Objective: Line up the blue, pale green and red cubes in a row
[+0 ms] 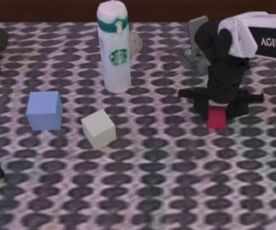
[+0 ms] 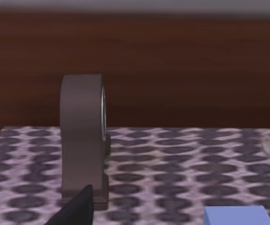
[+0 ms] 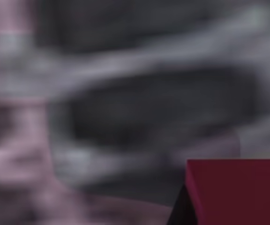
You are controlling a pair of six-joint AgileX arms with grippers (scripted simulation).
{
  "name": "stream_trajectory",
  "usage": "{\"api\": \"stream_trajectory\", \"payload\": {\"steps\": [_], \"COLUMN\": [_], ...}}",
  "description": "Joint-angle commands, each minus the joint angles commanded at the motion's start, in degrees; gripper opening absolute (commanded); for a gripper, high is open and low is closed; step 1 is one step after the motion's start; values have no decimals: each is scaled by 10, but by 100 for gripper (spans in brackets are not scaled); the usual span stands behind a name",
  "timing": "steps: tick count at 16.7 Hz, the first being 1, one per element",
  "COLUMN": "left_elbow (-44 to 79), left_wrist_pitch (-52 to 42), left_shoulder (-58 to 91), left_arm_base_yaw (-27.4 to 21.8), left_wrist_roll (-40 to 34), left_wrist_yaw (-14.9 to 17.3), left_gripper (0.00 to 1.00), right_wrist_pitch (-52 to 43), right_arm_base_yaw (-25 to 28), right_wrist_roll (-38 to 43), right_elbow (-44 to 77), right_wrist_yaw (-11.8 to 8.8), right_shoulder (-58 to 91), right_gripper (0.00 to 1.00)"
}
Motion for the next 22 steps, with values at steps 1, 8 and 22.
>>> {"api": "stream_trajectory", "payload": {"steps": [1, 8, 22], "left_elbow": [0, 0, 0], "left_wrist_pitch": [0, 0, 0], "left_shoulder": [0, 0, 0], "left_arm_base_yaw": [0, 0, 0], "left_wrist_roll": [0, 0, 0], "left_wrist_yaw": [0, 0, 0], "left_gripper": [100, 100, 100], "right_wrist_pitch": [-8, -129, -77], "right_arm_base_yaw": [0, 5, 128], "right_wrist_roll": [0, -1, 87], "right_elbow": [7, 87, -162], "right_wrist_yaw": [0, 0, 1], "right_shoulder": [-2, -41, -222], "right_gripper": [0, 0, 0]}}
